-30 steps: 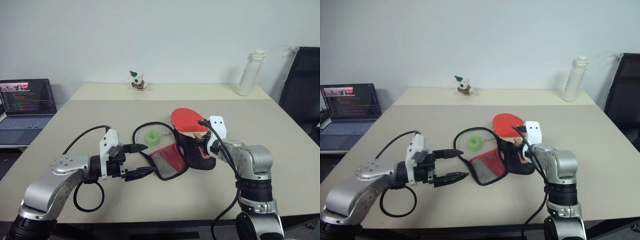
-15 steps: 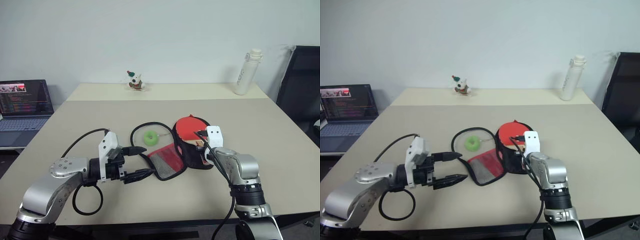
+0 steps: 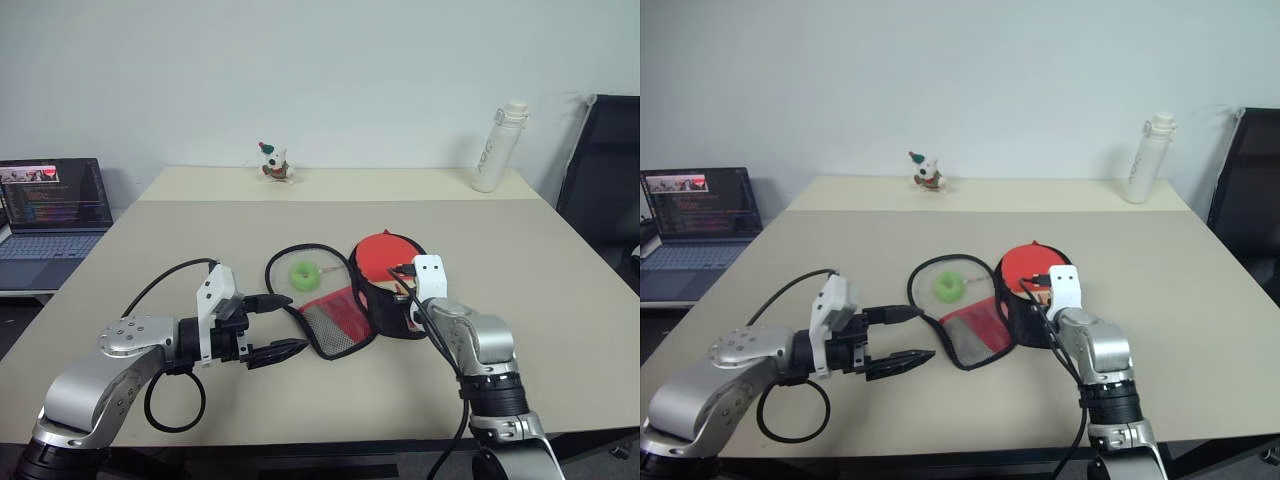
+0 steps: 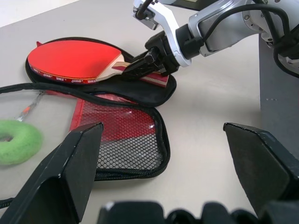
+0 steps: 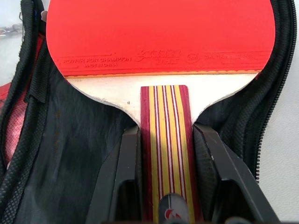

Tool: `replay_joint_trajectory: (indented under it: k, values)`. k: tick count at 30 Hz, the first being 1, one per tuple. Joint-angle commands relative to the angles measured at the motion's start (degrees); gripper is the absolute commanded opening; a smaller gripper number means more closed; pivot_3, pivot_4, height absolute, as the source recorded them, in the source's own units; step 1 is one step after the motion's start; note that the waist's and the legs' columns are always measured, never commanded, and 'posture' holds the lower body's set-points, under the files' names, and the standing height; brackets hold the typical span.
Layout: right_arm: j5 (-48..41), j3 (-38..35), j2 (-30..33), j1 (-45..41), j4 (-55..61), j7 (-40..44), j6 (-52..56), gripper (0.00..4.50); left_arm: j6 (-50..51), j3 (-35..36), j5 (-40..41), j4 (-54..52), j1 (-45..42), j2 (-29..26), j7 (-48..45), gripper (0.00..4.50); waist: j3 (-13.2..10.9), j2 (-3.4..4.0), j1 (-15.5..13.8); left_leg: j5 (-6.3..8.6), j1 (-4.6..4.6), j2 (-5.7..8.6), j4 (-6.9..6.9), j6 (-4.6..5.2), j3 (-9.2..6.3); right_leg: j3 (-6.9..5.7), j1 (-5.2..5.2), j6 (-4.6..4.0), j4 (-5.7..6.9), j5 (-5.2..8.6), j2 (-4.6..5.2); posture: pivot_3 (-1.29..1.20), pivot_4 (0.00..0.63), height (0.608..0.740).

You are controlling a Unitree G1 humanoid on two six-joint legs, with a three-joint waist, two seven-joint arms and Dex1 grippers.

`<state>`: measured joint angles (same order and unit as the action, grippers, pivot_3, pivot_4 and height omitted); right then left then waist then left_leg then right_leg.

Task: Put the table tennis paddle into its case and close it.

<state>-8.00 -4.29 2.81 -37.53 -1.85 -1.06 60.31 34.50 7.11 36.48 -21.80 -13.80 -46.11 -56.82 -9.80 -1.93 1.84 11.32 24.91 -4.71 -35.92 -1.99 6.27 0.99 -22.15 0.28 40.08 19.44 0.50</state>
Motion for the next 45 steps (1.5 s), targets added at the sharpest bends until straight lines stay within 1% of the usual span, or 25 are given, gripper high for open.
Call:
replay_joint_trajectory:
  k: [1, 2, 6, 7, 8, 10, 13, 15, 17, 20, 24, 27, 30, 33, 37, 38, 42, 45]
  values:
    - [0.30, -0.50, -0.56, 0.73, 1.58, -0.88, -0.60, 1.45, -0.89, 1.64, 0.26, -1.61, 0.11, -0.66, 0.14, 4.50, 0.01, -0.01, 0.00, 0.00, 0.00, 0.00, 0.00, 0.00, 0.00, 0.00, 0.00, 0.00, 0.00, 0.00, 0.00, 0.00, 0.150, 0.740]
    - [0.21, -0.46, -0.62, 0.70, 1.83, -0.77, -0.56, 1.83, -0.97, 1.68, 0.13, -1.54, 0.18, -0.70, 0.16, 4.50, 0.01, -0.01, 0.01, 0.00, 0.00, 0.00, 0.00, 0.00, 0.00, 0.00, 0.00, 0.00, 0.00, 0.00, 0.00, 0.00, 0.150, 0.740]
    - [-0.19, 1.24, 0.26, 0.42, 4.15, 1.24, 0.22, 3.09, -1.29, 2.32, -0.47, -0.94, 0.70, -0.64, 0.85, 4.50, 0.01, -0.01, 0.04, 0.00, -0.01, -0.01, 0.00, 0.00, 0.01, 0.01, -0.01, 0.00, 0.01, 0.00, 0.00, 0.00, 0.150, 0.740]
    - [-1.10, 1.84, 0.60, 0.36, 4.81, 2.89, 0.74, 3.48, -1.28, 2.44, -0.57, -0.78, 0.83, -0.60, 1.07, 4.50, 0.00, -0.01, 0.04, 0.00, -0.01, -0.01, 0.00, 0.00, 0.01, 0.01, -0.01, 0.00, 0.01, 0.00, 0.00, 0.00, 0.150, 0.740]
    - [-3.09, 3.13, 1.37, 0.57, 6.31, 6.17, 2.32, 3.78, -1.27, 2.65, -0.75, -0.48, 0.95, -0.42, 1.61, 4.50, 0.00, -0.01, 0.04, 0.00, -0.01, -0.01, 0.00, 0.00, 0.01, 0.01, -0.02, 0.00, 0.01, 0.00, 0.00, 0.00, 0.150, 0.740]
    - [-6.27, 5.66, 3.95, 1.63, 9.60, 12.79, 3.42, 3.78, -1.45, 3.03, -1.36, 0.31, 1.37, -0.33, 2.51, 4.50, 0.00, -0.01, 0.04, 0.00, 0.00, 0.00, 0.01, 0.01, 0.01, 0.01, -0.02, 0.00, 0.00, 0.00, 0.00, 0.00, 0.150, 0.740]
    - [-9.39, 6.94, 8.34, 2.60, 14.02, 19.25, 3.12, 3.78, -2.46, 3.33, -3.35, 2.02, 2.19, -0.38, 3.61, 4.50, 0.00, 0.00, 0.03, 0.02, 0.00, -0.01, 0.01, 0.03, 0.01, 0.01, -0.02, 0.00, 0.00, 0.00, -0.01, 0.00, 0.150, 0.740]
    - [-13.69, 6.43, 13.60, 3.10, 18.63, 26.21, 3.91, 3.78, -5.00, 2.93, -7.68, 4.86, 2.19, 0.01, 6.72, 4.50, -0.01, 0.01, 0.00, 0.08, 0.00, -0.01, 0.01, 0.13, 0.01, 0.01, -0.03, 0.00, 0.00, 0.00, -0.01, 0.00, 0.150, 0.740]
    - [-17.10, 6.01, 17.51, 3.49, 21.20, 31.06, 4.66, 3.78, -6.73, 2.42, -10.68, 7.02, 1.64, 0.50, 9.03, 4.50, 0.00, -0.01, -0.04, 0.10, 0.00, 0.00, 0.00, 0.18, 0.00, 0.00, -0.01, 0.00, -0.01, 0.00, 0.00, 0.00, 0.150, 0.740]
    - [-19.88, 2.85, 23.46, 3.56, 21.32, 36.15, 2.65, 3.78, -7.45, 1.87, -12.16, 9.41, 0.49, 1.90, 10.74, 4.50, 0.00, -0.02, -0.11, 0.13, -0.01, -0.02, -0.01, 0.22, -0.02, -0.03, 0.02, 0.00, -0.02, 0.00, 0.00, 0.00, 0.150, 0.740]
    - [-20.95, 1.77, 28.57, 1.96, 19.61, 40.75, -1.29, 3.78, -7.56, 1.45, -13.16, 11.04, 0.68, 2.13, 10.48, 4.50, 0.00, -0.03, -0.02, 0.13, -0.01, -0.01, -0.02, 0.22, 0.00, -0.02, 0.02, 0.00, -0.02, 0.00, 0.00, 0.00, 0.150, 0.740]
    - [-21.64, 1.23, 30.69, 0.54, 17.80, 42.35, -2.44, 3.83, -7.84, 2.07, -13.59, 14.00, 0.99, 2.20, 9.96, 3.86, 0.00, -0.03, 0.13, 0.13, -0.05, -0.04, -0.02, 0.22, 0.01, 0.01, 0.02, 0.00, 0.00, 0.00, -0.02, 0.00, 0.150, 0.740]
    - [-23.68, 0.91, 33.55, 0.23, 18.28, 46.17, -2.70, 3.83, -8.94, 1.52, -15.44, 18.12, 0.57, 1.60, 9.52, 2.79, 0.00, -0.03, 0.00, 0.12, -0.05, -0.03, -0.02, 0.21, 0.02, 0.01, 0.01, 0.00, 0.00, 0.00, -0.02, 0.00, 0.150, 0.740]
    - [-25.69, 0.81, 35.85, -0.10, 19.18, 49.12, -2.80, 3.83, -10.70, -0.29, -18.76, 23.08, -1.88, 1.83, 10.38, 1.65, 0.00, -0.03, -0.10, 0.13, -0.04, -0.02, -0.03, 0.22, 0.02, -0.01, 0.02, 0.00, -0.03, 0.00, 0.00, 0.00, 0.150, 0.740]
    - [-27.06, 0.71, 37.26, -1.41, 19.49, 50.70, -3.44, 3.83, -12.24, -2.75, -21.31, 29.14, -6.38, 4.09, 10.80, 0.24, 0.00, -0.03, -0.17, 0.13, -0.04, -0.02, -0.07, 0.23, 0.00, -0.03, 0.04, 0.00, 0.00, 0.00, 0.00, 0.00, 0.150, 0.740]
    - [-27.19, 0.70, 37.36, -1.62, 19.39, 50.79, -3.62, 3.83, -12.67, -3.14, -21.59, 30.28, -7.25, 4.71, 10.66, 0.02, 0.00, -0.03, -0.17, 0.13, -0.04, -0.01, -0.07, 0.23, 0.00, -0.04, 0.05, 0.00, 0.00, 0.00, 0.00, 0.00, 0.150, 0.740]
    - [-27.20, 1.15, 38.71, -1.54, 19.40, 51.59, -4.91, 3.83, -16.63, -5.78, -22.58, 36.34, -12.67, 9.47, 8.85, 0.02, 0.00, -0.04, -0.25, 0.12, -0.04, -0.01, -0.10, 0.21, 0.00, -0.05, 0.07, 0.00, 0.00, 0.00, 0.00, 0.00, 0.150, 0.740]
    - [-27.19, 1.20, 39.52, -1.16, 19.43, 51.70, -5.37, 3.83, -18.75, -7.83, -24.18, 41.49, -16.81, 11.90, 7.80, 0.02, 0.00, -0.04, -0.28, 0.09, -0.03, 0.00, -0.13, 0.17, 0.00, -0.05, 0.08, 0.00, 0.01, -0.01, 0.00, 0.00, 0.150, 0.740]
